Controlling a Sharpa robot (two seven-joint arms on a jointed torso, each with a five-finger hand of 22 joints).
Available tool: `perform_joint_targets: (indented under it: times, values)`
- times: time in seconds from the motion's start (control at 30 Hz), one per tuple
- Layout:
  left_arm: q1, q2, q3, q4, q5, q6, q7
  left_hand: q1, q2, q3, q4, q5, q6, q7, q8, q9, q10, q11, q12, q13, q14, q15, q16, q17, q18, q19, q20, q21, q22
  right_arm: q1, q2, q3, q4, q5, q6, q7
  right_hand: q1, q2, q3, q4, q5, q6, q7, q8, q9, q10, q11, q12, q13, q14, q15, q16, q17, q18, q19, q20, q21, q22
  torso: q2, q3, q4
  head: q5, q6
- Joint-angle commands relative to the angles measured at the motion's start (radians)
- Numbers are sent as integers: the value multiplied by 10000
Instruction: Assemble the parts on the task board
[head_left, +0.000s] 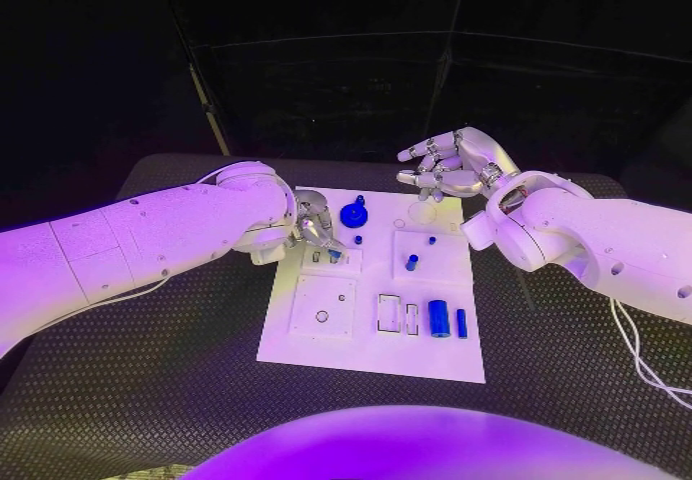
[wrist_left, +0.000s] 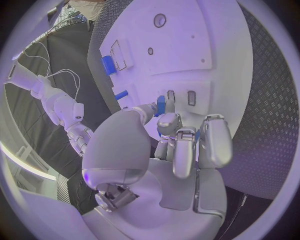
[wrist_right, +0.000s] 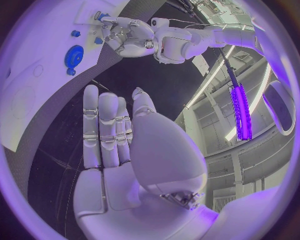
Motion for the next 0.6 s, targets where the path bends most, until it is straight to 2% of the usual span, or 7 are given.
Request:
perform_joint_targets:
  times: [0.03,0.47,0.6]
  values:
    - [0,-89,4,98,119,-678,116,-167,-16,1818,-1734,-33,-79,-10,92,54,105,-11,53,23,1075,-14,31,2633,-73,65,27,0,30,17,-9,7,63,-32,119,58,26,29,-54,-4,74,-95,-9,45,9,-64,-23,-70,-11,17,39,-63,-23,125,61,-6,-39,-14,-5,4,7,15,-27]
    - [-126,-121,-2,111,-318,-817,95,-267,-67,1992,-1846,-24,-79,-18,170,127,117,-19,52,16,1075,-19,31,2633,-78,81,22,12,61,16,4,6,89,-32,147,56,26,29,-54,-4,74,-95,-9,45,9,-64,-23,-70,-11,17,39,-63,-23,125,61,-6,-39,-14,4,-7,-17,70,-67]
    - [-164,-78,-5,79,-502,-815,87,-279,-71,2008,-1855,-25,-80,-19,180,135,121,-20,56,19,1075,-19,31,2633,-79,84,22,15,67,16,10,6,82,-32,150,59,26,29,-54,-4,74,-95,-9,45,9,-64,-23,-70,-11,17,39,-63,-23,125,61,-6,-39,-14,5,0,-20,74,-63]
